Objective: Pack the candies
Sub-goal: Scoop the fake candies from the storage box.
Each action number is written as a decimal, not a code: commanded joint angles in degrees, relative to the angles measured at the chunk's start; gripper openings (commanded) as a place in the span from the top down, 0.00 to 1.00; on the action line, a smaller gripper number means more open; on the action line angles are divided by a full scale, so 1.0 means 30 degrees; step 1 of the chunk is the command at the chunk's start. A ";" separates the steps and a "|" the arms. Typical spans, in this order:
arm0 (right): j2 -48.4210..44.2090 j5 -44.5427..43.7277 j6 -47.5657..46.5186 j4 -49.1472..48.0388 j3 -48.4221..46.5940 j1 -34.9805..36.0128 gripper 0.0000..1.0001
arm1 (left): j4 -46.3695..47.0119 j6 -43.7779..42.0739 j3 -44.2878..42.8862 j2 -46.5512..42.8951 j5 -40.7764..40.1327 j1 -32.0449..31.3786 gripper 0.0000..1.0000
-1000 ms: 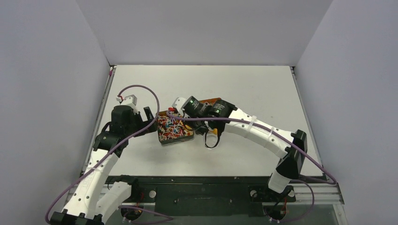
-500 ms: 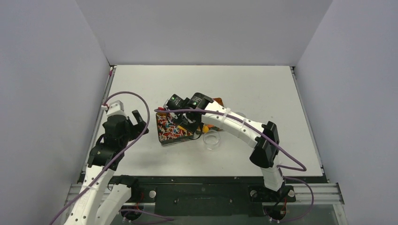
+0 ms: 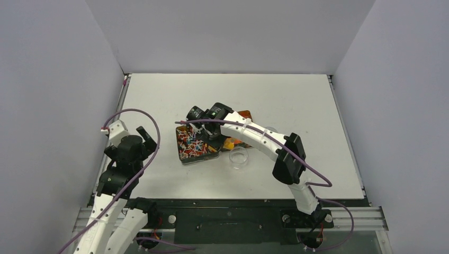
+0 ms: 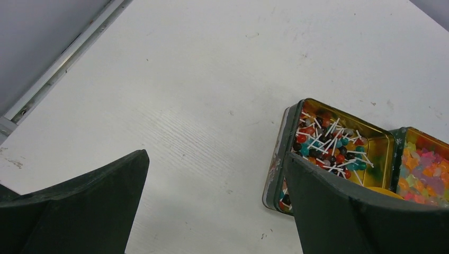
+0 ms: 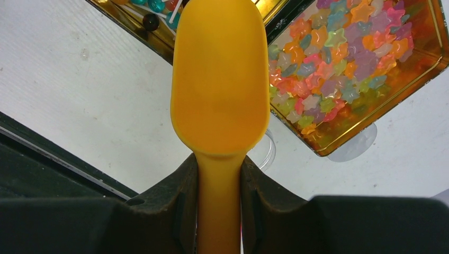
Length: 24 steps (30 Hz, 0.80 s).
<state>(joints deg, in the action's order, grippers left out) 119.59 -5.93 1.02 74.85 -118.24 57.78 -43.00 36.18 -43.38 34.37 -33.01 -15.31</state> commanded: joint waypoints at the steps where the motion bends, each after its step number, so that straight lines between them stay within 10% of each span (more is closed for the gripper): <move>1: 0.0639 -0.0034 0.0335 0.0787 -0.1345 -0.0190 1.00 | 0.0191 0.0487 0.0077 -0.0595 -0.0999 -0.0140 0.03; 24: 0.3706 0.1693 0.0147 0.1340 -0.4322 -0.0231 1.00 | 0.0266 0.0427 0.0189 -0.1083 -0.0901 -0.0115 0.03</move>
<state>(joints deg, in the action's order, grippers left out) 129.54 -1.98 1.17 78.50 -128.01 57.34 -43.13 37.08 -42.50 31.68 -34.70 -15.46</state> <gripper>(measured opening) 0.252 0.972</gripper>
